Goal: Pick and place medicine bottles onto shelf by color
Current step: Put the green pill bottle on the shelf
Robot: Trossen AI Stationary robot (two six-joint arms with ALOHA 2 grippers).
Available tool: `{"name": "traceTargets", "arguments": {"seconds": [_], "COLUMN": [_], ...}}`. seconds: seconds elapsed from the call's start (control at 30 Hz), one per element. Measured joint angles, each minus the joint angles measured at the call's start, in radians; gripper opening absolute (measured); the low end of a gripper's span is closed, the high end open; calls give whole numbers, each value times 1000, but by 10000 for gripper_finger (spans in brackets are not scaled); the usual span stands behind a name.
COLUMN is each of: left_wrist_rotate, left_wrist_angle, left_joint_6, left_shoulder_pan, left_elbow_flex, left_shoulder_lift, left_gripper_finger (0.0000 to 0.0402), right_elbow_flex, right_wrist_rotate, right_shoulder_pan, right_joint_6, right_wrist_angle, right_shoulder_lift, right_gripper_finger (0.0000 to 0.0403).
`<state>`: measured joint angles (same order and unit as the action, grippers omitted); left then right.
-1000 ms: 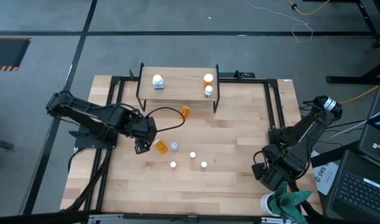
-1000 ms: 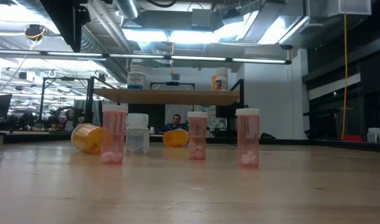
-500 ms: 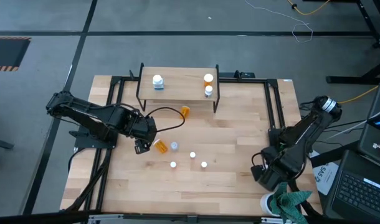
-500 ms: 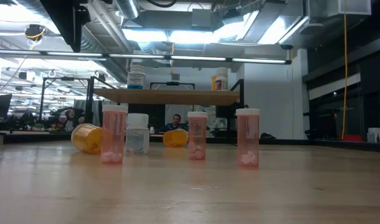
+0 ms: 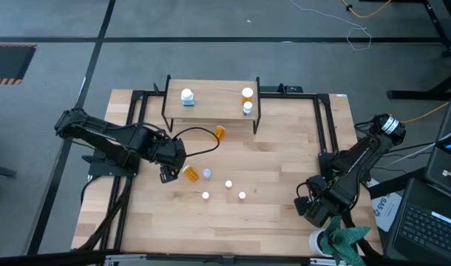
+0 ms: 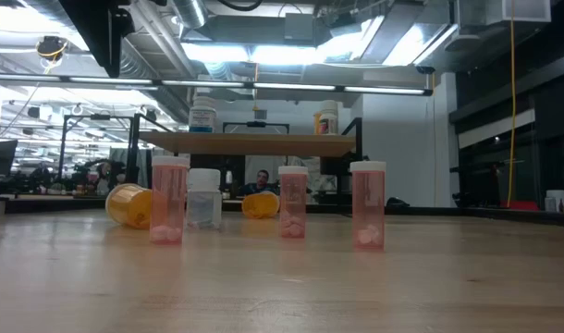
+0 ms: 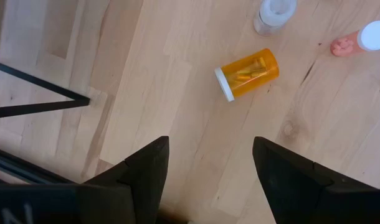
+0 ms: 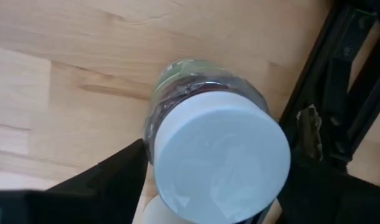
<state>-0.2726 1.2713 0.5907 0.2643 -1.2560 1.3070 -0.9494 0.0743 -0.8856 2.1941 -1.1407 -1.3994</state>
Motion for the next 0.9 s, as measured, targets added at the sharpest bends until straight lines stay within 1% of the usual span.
{"name": "traceTargets", "arguments": {"seconds": [0.1,0.17,0.37,0.77,0.9], "left_wrist_rotate": [0,0,0,0,0], "left_wrist_angle": [0,0,0,0,0], "left_joint_6": [0,0,0,0,0], "left_shoulder_pan": [0,0,0,0,0], "left_elbow_flex": [0,0,0,0,0], "left_shoulder_lift": [0,0,0,0,0], "left_gripper_finger": [228,228,228,228,228], "right_elbow_flex": [-5,-5,-4,-3,-3], "right_wrist_rotate": [18,33,33,33,35], "right_shoulder_pan": [0,-1,0,0,0], "right_joint_6": [2,1,4,-5,23], "right_wrist_angle": [-4,1,-1,3,11], "right_shoulder_lift": [1,2,2,2,2], "right_gripper_finger": [277,274,286,288,288]}}
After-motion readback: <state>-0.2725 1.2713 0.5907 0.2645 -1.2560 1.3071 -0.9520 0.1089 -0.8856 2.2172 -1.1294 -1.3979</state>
